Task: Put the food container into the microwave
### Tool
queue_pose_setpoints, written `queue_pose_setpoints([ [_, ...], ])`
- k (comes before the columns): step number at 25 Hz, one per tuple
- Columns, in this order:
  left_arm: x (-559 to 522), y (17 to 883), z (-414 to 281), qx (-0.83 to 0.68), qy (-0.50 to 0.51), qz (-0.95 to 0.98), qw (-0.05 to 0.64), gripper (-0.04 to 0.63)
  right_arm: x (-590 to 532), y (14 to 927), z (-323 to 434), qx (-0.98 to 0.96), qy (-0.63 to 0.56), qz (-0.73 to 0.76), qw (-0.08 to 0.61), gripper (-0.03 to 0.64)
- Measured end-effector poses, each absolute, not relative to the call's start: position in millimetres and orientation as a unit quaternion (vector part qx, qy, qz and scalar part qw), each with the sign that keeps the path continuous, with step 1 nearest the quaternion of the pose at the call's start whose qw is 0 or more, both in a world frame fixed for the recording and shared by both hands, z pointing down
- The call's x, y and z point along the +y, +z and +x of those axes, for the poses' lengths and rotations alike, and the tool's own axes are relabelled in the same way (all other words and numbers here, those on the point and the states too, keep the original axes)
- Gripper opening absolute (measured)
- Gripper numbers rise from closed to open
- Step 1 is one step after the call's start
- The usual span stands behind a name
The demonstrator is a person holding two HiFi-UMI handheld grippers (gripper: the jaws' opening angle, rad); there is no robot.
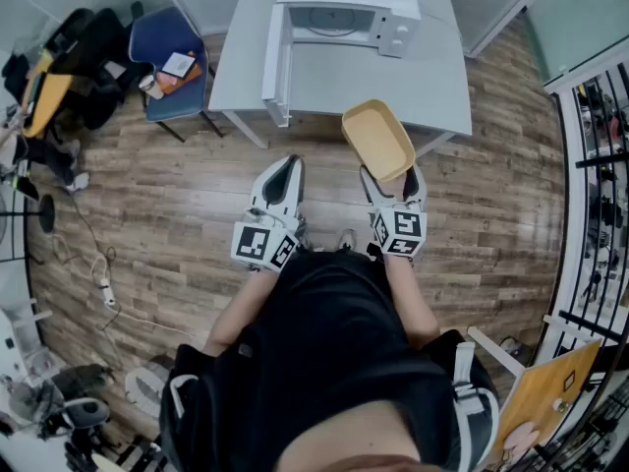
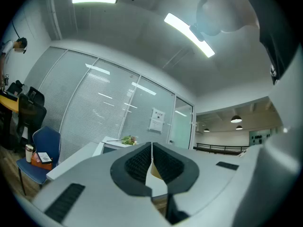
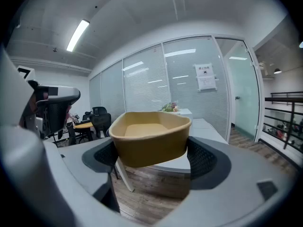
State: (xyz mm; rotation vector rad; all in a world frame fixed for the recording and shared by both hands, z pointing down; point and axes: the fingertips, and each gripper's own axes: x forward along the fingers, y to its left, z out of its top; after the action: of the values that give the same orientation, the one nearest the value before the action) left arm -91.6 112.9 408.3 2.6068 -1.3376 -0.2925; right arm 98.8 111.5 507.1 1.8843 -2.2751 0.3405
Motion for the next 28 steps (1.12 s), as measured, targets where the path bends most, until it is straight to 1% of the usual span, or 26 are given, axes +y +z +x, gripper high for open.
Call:
queue_pose_setpoints([
  [8,114,409,-81,-0.454,-0.095,0.88,0.1,0.032,114,507,108,-0.762,0.117,0.631,0.084,0.469],
  [16,116,408,-53,-0.464,-0.093,0.875,0.101,0.032,111,509,130,-0.771,0.116,0.62,0.083,0.469],
  [23,106,401,-28,-0.484,-0.098,0.864,0.095,0.032,89,509,151,-0.787,0.11,0.601,0.083,0.469],
  [28,84,411,-26,-0.491,-0.09,0.861,0.1,0.032,56,519,149,-0.793,0.113,0.593,0.085,0.469],
])
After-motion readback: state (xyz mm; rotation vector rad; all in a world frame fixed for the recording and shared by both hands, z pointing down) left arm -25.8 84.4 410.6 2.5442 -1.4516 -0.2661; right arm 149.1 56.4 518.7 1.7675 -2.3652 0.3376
